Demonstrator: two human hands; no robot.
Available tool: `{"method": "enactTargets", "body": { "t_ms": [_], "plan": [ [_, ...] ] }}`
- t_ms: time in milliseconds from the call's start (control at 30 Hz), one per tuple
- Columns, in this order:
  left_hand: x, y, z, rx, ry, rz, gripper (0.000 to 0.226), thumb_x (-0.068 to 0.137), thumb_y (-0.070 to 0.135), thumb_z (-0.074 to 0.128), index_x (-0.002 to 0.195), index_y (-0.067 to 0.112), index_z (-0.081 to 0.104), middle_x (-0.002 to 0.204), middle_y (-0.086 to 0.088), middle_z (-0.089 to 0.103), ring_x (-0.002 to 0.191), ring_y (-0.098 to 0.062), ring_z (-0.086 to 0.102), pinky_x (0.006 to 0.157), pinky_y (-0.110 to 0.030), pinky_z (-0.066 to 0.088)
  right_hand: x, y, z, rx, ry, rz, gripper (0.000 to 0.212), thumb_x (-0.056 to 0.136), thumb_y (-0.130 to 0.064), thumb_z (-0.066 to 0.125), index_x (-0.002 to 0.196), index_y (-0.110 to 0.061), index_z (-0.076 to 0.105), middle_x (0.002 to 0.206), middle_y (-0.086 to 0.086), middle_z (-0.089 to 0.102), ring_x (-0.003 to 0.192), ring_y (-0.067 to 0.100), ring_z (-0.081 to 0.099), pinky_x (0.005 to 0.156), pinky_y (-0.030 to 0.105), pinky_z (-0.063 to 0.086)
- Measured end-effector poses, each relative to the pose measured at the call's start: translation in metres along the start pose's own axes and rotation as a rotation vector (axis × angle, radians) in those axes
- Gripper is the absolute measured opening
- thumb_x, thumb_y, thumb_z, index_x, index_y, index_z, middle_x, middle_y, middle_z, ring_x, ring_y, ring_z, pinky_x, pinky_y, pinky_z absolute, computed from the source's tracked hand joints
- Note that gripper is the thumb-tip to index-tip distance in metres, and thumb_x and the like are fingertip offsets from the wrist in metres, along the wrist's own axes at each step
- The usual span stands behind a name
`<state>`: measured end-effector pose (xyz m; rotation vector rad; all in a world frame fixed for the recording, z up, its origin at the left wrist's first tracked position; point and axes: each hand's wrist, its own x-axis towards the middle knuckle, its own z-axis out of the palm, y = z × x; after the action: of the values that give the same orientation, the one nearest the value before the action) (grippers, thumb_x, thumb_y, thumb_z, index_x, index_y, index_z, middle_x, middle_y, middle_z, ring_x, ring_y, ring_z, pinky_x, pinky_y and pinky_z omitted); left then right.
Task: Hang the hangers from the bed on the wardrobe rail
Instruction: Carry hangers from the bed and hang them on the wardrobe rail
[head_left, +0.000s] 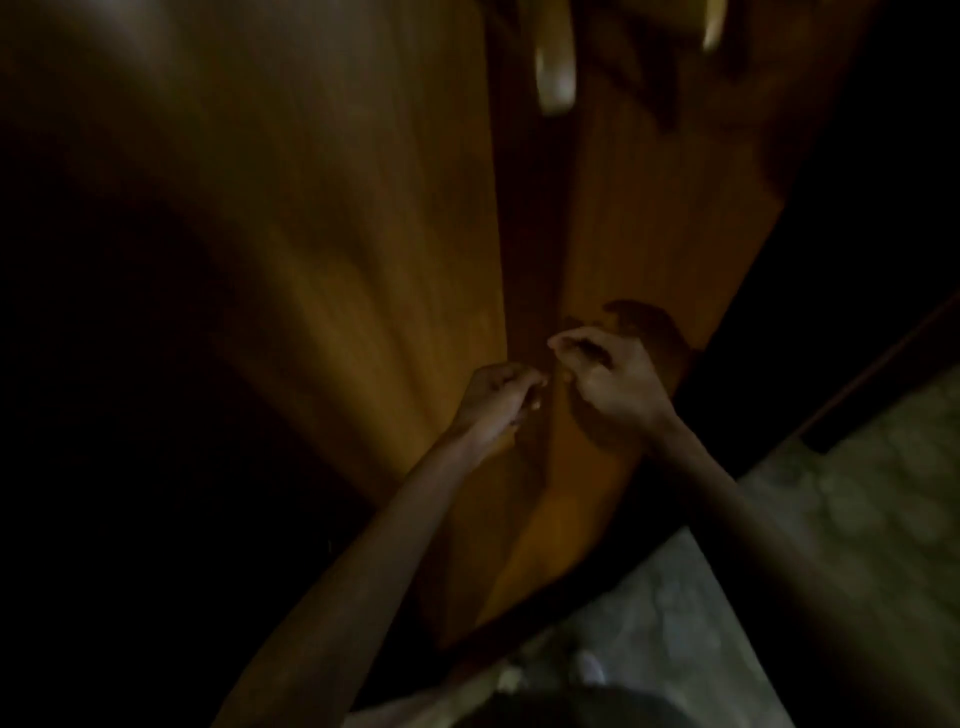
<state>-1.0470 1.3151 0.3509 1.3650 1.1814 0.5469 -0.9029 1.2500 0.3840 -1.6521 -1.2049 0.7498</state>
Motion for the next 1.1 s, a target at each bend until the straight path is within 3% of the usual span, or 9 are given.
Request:
{"method": "enactTargets", "body": {
  "t_ms": [133,233,333,467,567,633,800,933,1100],
  "plan": [
    [-0.009,-0.106,0.025,0.297,-0.175,-0.306,0.028,0.093,0.038,0.067,0.088,0.011,0.072,0.065,0.005,0.060,0.049,-0.004,0.049,0.047,-0.018,0.037,-0.039,0.104,0.028,-0.108,-0.113,0.289,0.019,0.098,-0.022,0.062,0.111,-0.012,0.071,0.082,-0.007,0.066,0.065,0.003,0.059,0.059,0.022,0.046],
    [-0.019,-0.166,0.039,0.420,-0.258,-0.386,0.025,0.095,0.034,0.065,0.079,0.015,0.063,0.057,0.005,0.053,0.035,0.003,0.046,0.037,-0.012,0.033,-0.084,0.164,0.045,-0.130,-0.156,0.514,0.012,0.098,-0.021,0.062,0.098,-0.014,0.072,0.071,-0.002,0.066,0.048,0.001,0.058,0.047,0.018,0.045],
    [-0.028,-0.216,0.056,0.520,-0.392,-0.466,0.027,0.097,0.027,0.062,0.074,0.013,0.062,0.054,0.006,0.054,0.045,-0.005,0.047,0.044,-0.019,0.035,-0.140,0.219,0.057,-0.138,-0.189,0.712,0.014,0.095,-0.015,0.062,0.088,-0.016,0.073,0.073,0.003,0.069,0.049,0.001,0.058,0.053,0.025,0.048],
    [-0.048,-0.272,0.074,0.547,-0.535,-0.622,0.025,0.099,0.018,0.057,0.075,0.012,0.062,0.067,0.000,0.059,0.054,-0.011,0.047,0.051,-0.023,0.037,-0.225,0.275,0.071,-0.106,-0.174,0.964,0.015,0.094,-0.010,0.063,0.101,-0.004,0.075,0.074,0.004,0.069,0.044,-0.004,0.060,0.047,0.015,0.050],
    [-0.067,-0.303,0.094,0.676,-0.619,-0.637,0.024,0.097,0.018,0.058,0.075,0.013,0.066,0.068,-0.001,0.063,0.057,-0.014,0.051,0.054,-0.026,0.038,-0.290,0.299,0.081,-0.096,-0.132,1.124,0.020,0.094,-0.017,0.059,0.096,-0.003,0.073,0.086,0.013,0.071,0.076,0.022,0.069,0.066,0.031,0.054],
    [-0.083,-0.319,0.112,0.766,-0.674,-0.631,0.027,0.096,0.019,0.060,0.070,0.014,0.065,0.068,-0.002,0.064,0.057,-0.015,0.052,0.054,-0.027,0.039,-0.335,0.307,0.084,-0.066,-0.113,1.238,0.024,0.095,-0.023,0.058,0.098,-0.003,0.071,0.092,0.016,0.066,0.083,0.026,0.062,0.069,0.031,0.046],
    [-0.120,-0.340,0.163,0.937,-0.785,-0.570,0.031,0.099,0.015,0.056,0.069,0.013,0.062,0.063,-0.003,0.061,0.049,-0.012,0.047,0.038,-0.019,0.036,-0.445,0.326,0.088,0.123,0.081,1.382,0.021,0.093,-0.019,0.062,0.086,-0.003,0.074,0.085,0.022,0.074,0.075,0.036,0.070,0.070,0.043,0.057],
    [-0.159,-0.347,0.218,1.059,-0.913,-0.512,0.021,0.099,0.011,0.056,0.080,0.008,0.064,0.061,-0.004,0.059,0.046,-0.011,0.045,0.032,-0.013,0.033,-0.529,0.324,0.091,0.320,0.307,1.500,0.021,0.094,-0.025,0.060,0.083,-0.012,0.073,0.073,0.010,0.073,0.059,0.020,0.067,0.064,0.036,0.058],
    [-0.213,-0.366,0.308,1.213,-1.012,-0.408,0.023,0.093,0.008,0.059,0.070,0.010,0.064,0.061,-0.005,0.062,0.032,-0.004,0.045,0.035,-0.015,0.035,-0.631,0.322,0.104,0.518,0.570,1.626,0.023,0.092,-0.023,0.058,0.079,-0.014,0.075,0.075,0.008,0.075,0.067,0.023,0.069,0.068,0.032,0.057]
  ]
}}
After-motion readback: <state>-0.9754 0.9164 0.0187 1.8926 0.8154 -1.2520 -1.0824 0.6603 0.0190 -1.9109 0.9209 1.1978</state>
